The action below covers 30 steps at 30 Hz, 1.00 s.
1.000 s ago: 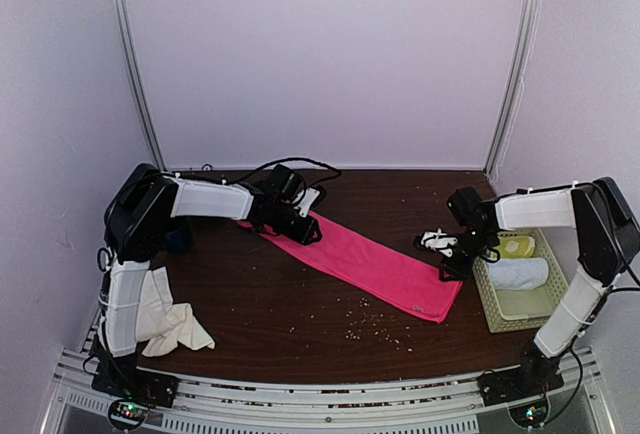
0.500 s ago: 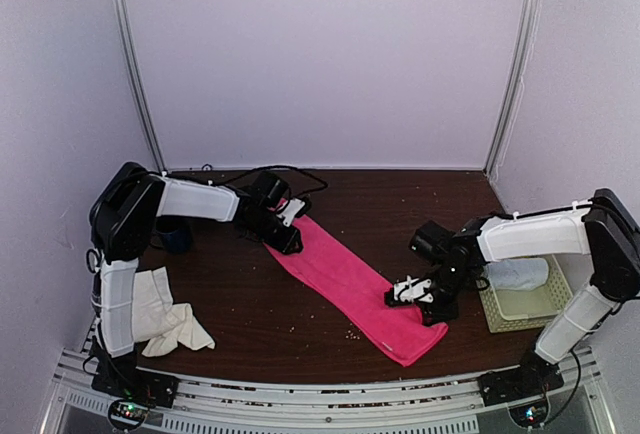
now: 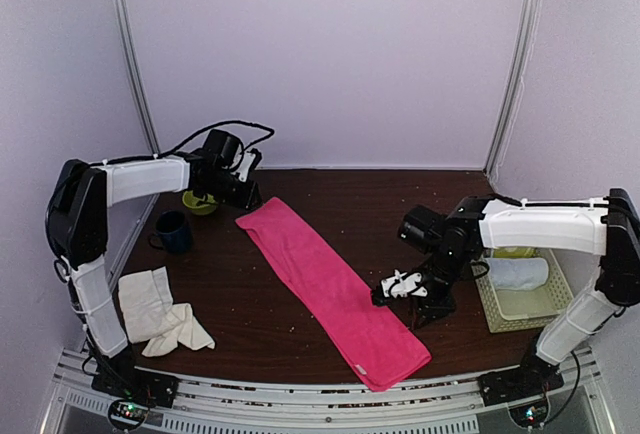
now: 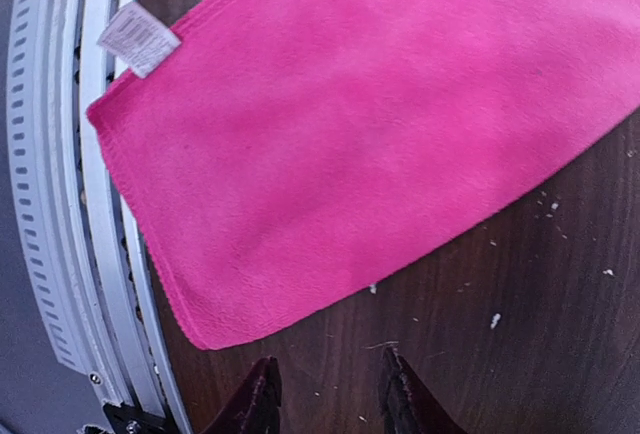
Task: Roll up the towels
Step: Move the towel to the center of the board.
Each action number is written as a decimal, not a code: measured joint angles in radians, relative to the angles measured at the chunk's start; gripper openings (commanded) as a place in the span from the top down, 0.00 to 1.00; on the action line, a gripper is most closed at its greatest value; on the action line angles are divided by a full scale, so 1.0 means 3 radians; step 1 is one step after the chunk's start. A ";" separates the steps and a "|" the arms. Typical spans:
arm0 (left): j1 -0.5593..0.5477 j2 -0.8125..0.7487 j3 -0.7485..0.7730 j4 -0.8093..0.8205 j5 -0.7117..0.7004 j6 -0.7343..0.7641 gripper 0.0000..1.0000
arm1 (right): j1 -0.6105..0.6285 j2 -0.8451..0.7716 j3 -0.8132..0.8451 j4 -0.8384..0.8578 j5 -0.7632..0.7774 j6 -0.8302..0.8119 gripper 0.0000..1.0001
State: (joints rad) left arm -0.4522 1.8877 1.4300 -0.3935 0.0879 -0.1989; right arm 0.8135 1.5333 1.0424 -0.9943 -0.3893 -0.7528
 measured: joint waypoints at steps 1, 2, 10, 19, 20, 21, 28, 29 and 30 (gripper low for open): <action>0.0029 0.0080 0.0080 0.0008 -0.0023 -0.0027 0.74 | -0.0048 0.0000 0.0003 0.0031 0.0005 0.0024 0.64; 0.0043 0.0206 0.0214 0.0009 -0.0048 -0.0053 0.75 | -0.0102 0.0000 0.0001 0.0085 0.0017 0.0065 0.64; 0.0024 0.1209 0.1003 -0.0005 -0.0145 -0.0220 0.74 | -0.0584 0.0000 0.0001 0.0565 0.0029 0.0435 0.64; 0.0043 0.2206 0.2355 -0.0090 0.0086 -0.0431 0.73 | -0.0676 -0.0024 -0.0169 0.0839 0.0024 0.0633 0.64; 0.0043 0.2401 0.2644 -0.0053 0.0188 -0.0479 0.73 | -0.0682 -0.0024 -0.0182 0.0851 0.0025 0.0656 0.64; 0.0043 0.2593 0.2912 -0.0009 0.0310 -0.0543 0.73 | -0.0694 -0.0024 -0.0192 0.0862 0.0025 0.0679 0.64; 0.0043 0.2869 0.3043 0.0553 0.0824 -0.0922 0.72 | -0.0782 -0.0024 -0.0188 0.0905 0.0029 0.0741 0.64; 0.0043 0.2757 0.2850 0.0617 0.0821 -0.0922 0.72 | -0.0788 -0.0024 -0.0184 0.0907 0.0028 0.0752 0.64; 0.0042 0.2619 0.2654 0.0628 0.0804 -0.0914 0.72 | -0.0790 -0.0024 -0.0175 0.0912 0.0025 0.0755 0.64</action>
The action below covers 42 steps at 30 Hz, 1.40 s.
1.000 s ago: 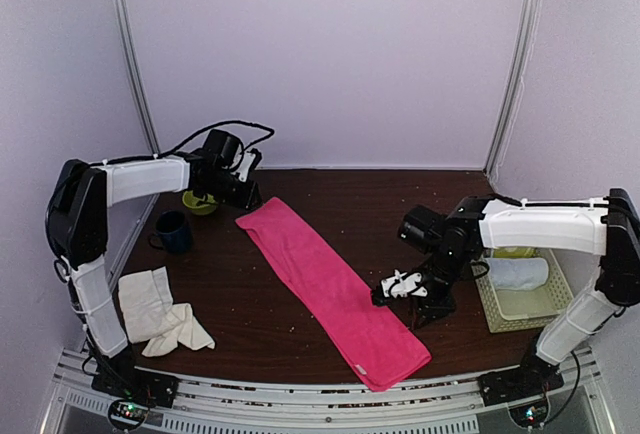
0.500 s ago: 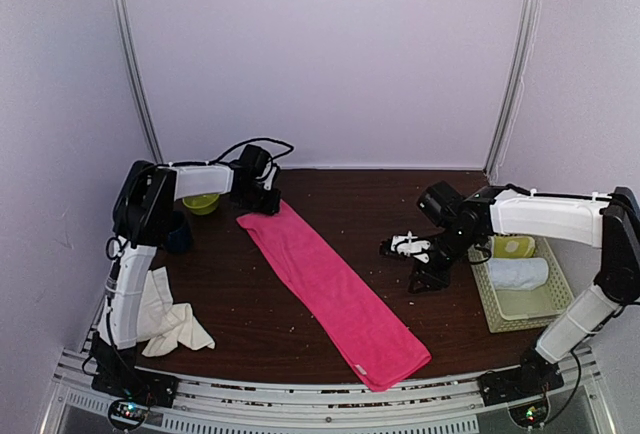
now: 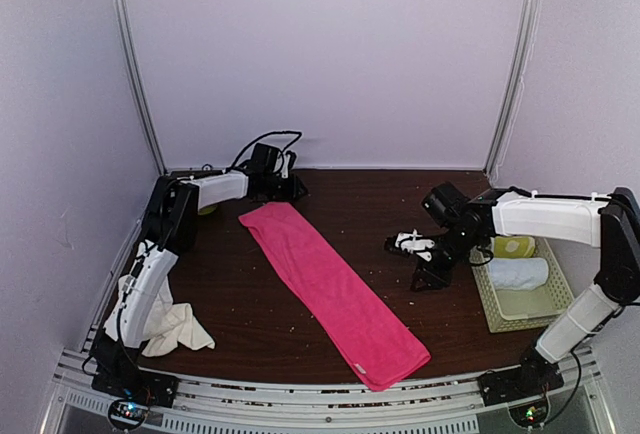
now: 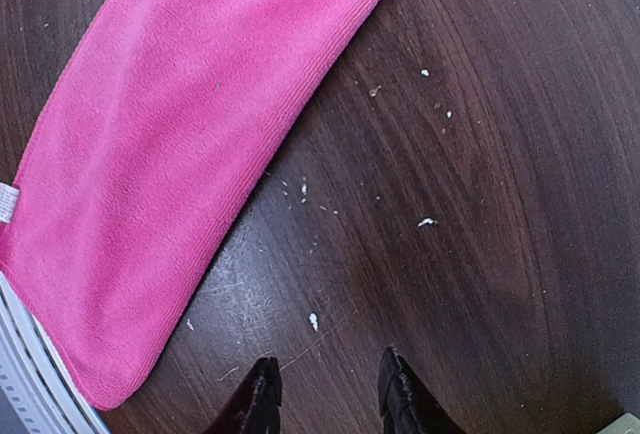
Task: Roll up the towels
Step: Move the towel to the center of the board.
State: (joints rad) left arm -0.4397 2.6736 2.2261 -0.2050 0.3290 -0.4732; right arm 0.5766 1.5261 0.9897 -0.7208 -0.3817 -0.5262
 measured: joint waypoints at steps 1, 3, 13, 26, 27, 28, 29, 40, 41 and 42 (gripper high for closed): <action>-0.0003 -0.0160 -0.0217 0.0008 -0.0034 0.0020 0.71 | -0.0001 0.0000 0.0004 0.0009 -0.0004 0.0004 0.64; -0.0006 -0.0534 -0.0626 0.0014 -0.0126 0.0076 0.72 | -0.0003 0.0001 0.0004 0.0032 -0.0010 0.0009 0.64; -0.0050 -0.2341 -0.2052 0.0067 -0.0603 0.0282 0.86 | -0.0071 0.0595 0.0730 0.0333 0.0127 0.0247 0.67; -0.0065 -0.1644 -0.1907 -0.0359 -0.1133 0.0666 1.00 | 0.0047 0.0807 0.0711 0.0397 -0.0130 0.0268 0.67; -0.0065 -0.1578 -0.1877 -0.0379 -0.1166 0.0675 1.00 | 0.0061 0.0792 0.0666 0.0385 -0.0130 0.0267 0.67; -0.0065 -0.1526 -0.1851 -0.0390 -0.1190 0.0676 1.00 | 0.0074 0.0763 0.0619 0.0367 -0.0130 0.0267 0.67; -0.0065 -0.1474 -0.1809 -0.0418 -0.1209 0.0678 1.00 | 0.0086 0.0724 0.0575 0.0351 -0.0130 0.0267 0.67; -0.0065 -0.0788 -0.1025 -0.0495 -0.1033 0.0701 1.00 | 0.0093 0.0421 0.0423 0.0276 -0.0053 0.0257 0.67; -0.0065 -0.0676 -0.0851 -0.0507 -0.0959 0.0701 1.00 | 0.0093 0.0415 0.0416 0.0263 -0.0043 0.0257 0.67; -0.0066 -0.0538 -0.0645 -0.0516 -0.0866 0.0697 1.00 | 0.0093 0.0403 0.0409 0.0239 -0.0029 0.0257 0.67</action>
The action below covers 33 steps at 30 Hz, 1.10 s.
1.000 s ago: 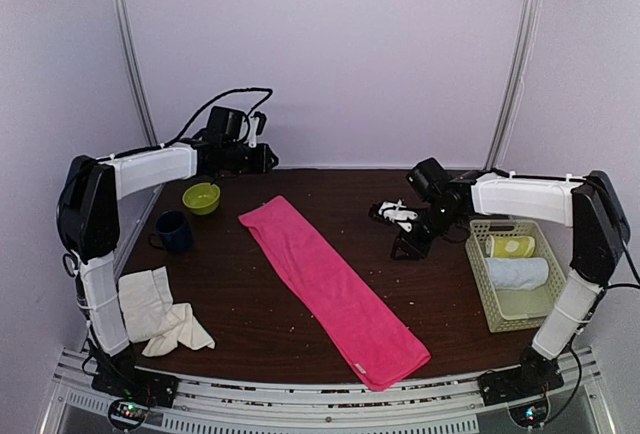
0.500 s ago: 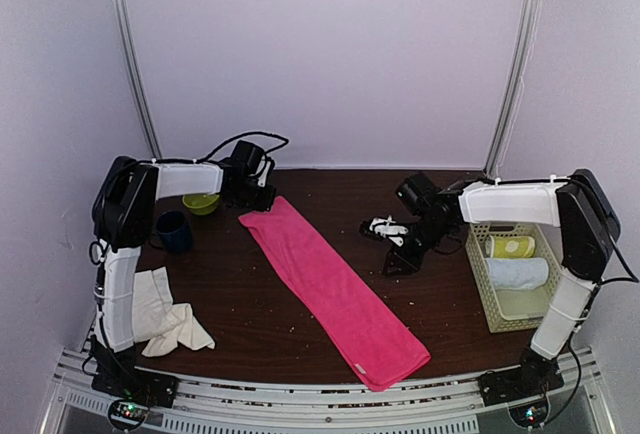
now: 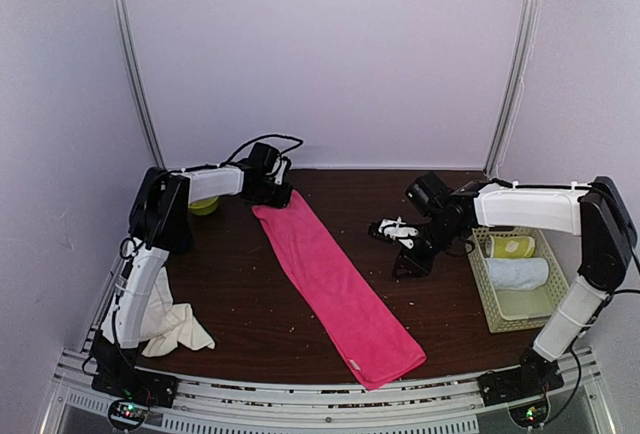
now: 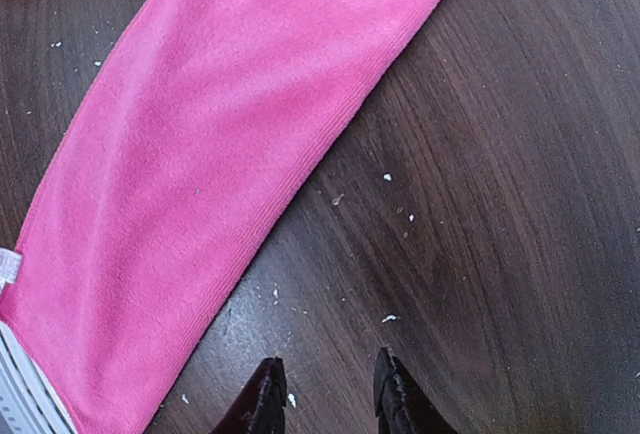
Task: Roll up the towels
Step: Move the towel to the center of the board.
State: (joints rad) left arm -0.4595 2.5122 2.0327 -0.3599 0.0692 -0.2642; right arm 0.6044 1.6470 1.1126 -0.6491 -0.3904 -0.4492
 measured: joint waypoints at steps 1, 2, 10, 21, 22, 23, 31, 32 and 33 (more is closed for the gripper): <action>-0.0003 0.0122 0.0187 -0.0008 0.0080 -0.0013 1.00 | 0.0000 -0.0010 -0.0001 -0.0022 0.0017 -0.0001 0.67; -0.0003 0.0256 0.0395 -0.0018 0.0173 -0.0027 1.00 | 0.0000 -0.0023 -0.0003 -0.0043 0.0029 -0.0003 0.67; -0.0028 0.0662 0.0950 0.0179 0.0627 -0.0249 0.86 | 0.0000 -0.0050 -0.0003 -0.0120 0.0106 -0.0048 0.67; -0.0111 -0.1233 -0.1057 0.0621 0.0360 -0.0338 0.78 | 0.0000 0.0206 0.0561 0.0085 0.0264 0.0268 0.66; -0.0142 -0.1488 -0.1265 0.0680 0.0317 -0.0352 0.78 | 0.0000 0.0319 0.0722 0.0140 0.0290 0.0326 0.66; -0.0178 -0.1685 -0.1431 0.0730 0.0273 -0.0362 0.78 | -0.0001 0.0427 0.0863 0.0202 0.0305 0.0383 0.66; -0.0868 -0.2803 -0.2761 0.0909 -0.0172 -0.0341 0.80 | -0.0001 0.1456 0.1980 0.0581 0.0153 0.0796 0.67; -0.0979 -0.2841 -0.2889 0.0889 -0.0230 -0.0313 0.80 | -0.0001 0.1567 0.2085 0.0619 0.0117 0.0825 0.67; -0.1228 -0.2876 -0.3143 0.0769 -0.0314 -0.0252 0.80 | -0.0001 0.1801 0.2279 0.0707 0.0027 0.0902 0.67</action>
State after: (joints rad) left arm -0.8280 1.6493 1.0897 -0.1291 -0.0250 -0.3397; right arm 0.6041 2.1872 1.7962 -0.4370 -0.3824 -0.1787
